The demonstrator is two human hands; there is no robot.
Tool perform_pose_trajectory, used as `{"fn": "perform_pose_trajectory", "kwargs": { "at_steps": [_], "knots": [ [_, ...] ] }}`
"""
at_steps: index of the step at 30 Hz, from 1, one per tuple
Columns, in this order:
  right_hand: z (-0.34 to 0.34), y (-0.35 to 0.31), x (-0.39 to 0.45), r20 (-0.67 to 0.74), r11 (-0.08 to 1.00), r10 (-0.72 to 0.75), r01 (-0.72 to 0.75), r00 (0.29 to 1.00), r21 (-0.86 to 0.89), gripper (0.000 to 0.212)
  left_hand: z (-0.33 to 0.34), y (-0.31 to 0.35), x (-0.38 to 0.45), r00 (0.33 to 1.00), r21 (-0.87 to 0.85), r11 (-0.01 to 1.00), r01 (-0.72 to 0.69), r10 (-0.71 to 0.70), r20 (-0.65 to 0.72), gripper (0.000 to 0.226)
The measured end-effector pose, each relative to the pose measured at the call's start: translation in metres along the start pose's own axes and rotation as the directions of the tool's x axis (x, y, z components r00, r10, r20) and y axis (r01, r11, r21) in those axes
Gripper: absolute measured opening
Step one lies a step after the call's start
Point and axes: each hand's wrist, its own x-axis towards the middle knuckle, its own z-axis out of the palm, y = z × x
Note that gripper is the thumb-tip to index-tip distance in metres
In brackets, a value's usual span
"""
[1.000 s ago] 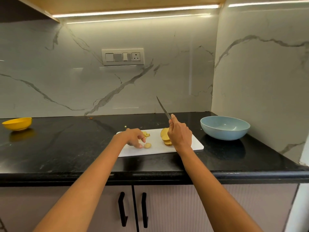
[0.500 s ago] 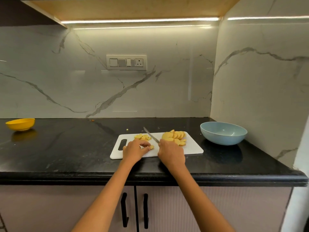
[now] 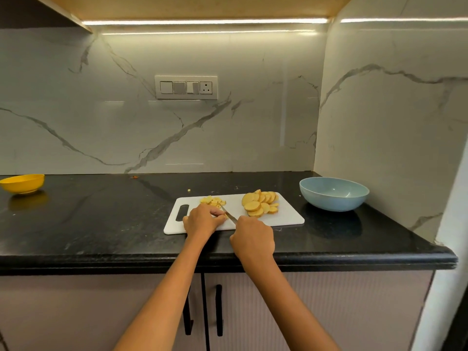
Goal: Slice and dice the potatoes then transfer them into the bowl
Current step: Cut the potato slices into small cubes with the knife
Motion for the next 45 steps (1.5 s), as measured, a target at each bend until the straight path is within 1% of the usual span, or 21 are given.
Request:
{"fn": "perform_pose_trajectory", "kwargs": {
  "at_steps": [3,12,16,18,24,27,30,34,40,45],
  "knots": [
    [-0.002,-0.002,-0.002,-0.002,1.0,0.01,-0.01,1.0,-0.005,0.025,0.0,0.002,0.0,1.0,0.005,1.0,0.009,-0.009,0.02,0.015],
    [-0.006,-0.013,0.004,-0.003,0.998,-0.038,0.038,0.999,-0.05,0.026,-0.006,0.01,-0.003,0.999,0.044,0.999,0.032,-0.034,0.041,0.014],
    [-0.001,-0.01,-0.01,-0.016,0.99,-0.087,0.085,0.996,-0.11,0.027,-0.003,0.004,-0.003,1.0,0.035,0.999,0.01,-0.01,0.016,0.015],
    [-0.001,-0.007,-0.015,-0.035,0.99,-0.086,0.082,0.996,-0.118,0.027,-0.001,0.002,-0.003,1.0,0.023,1.0,0.0,0.0,0.009,0.015],
    [-0.005,-0.006,-0.012,-0.014,0.999,-0.015,0.014,1.0,-0.042,0.025,-0.003,0.002,-0.004,1.0,-0.011,1.0,-0.005,0.005,0.014,0.016],
    [-0.004,-0.004,-0.014,-0.031,1.0,0.025,-0.025,0.999,0.01,0.024,-0.003,0.0,-0.004,1.0,-0.032,0.999,0.003,-0.003,0.0,0.017],
    [-0.003,-0.003,-0.015,-0.042,0.999,0.034,-0.033,0.999,0.022,0.024,-0.004,0.0,-0.003,0.999,-0.072,0.997,0.024,-0.026,-0.025,0.018],
    [-0.003,-0.004,-0.014,-0.03,1.0,-0.005,0.004,1.0,-0.013,0.025,-0.004,-0.001,-0.004,0.997,-0.143,0.989,0.033,-0.042,-0.061,0.016],
    [-0.005,-0.005,-0.011,0.005,0.997,-0.05,0.051,0.999,-0.061,0.026,-0.005,0.002,-0.005,0.998,-0.131,0.991,0.027,-0.034,-0.049,0.012],
    [-0.005,-0.005,-0.009,0.001,0.994,-0.066,0.066,0.998,-0.09,0.025,-0.004,0.002,-0.005,0.999,-0.08,0.996,0.036,-0.039,-0.034,0.013]
  ]
}}
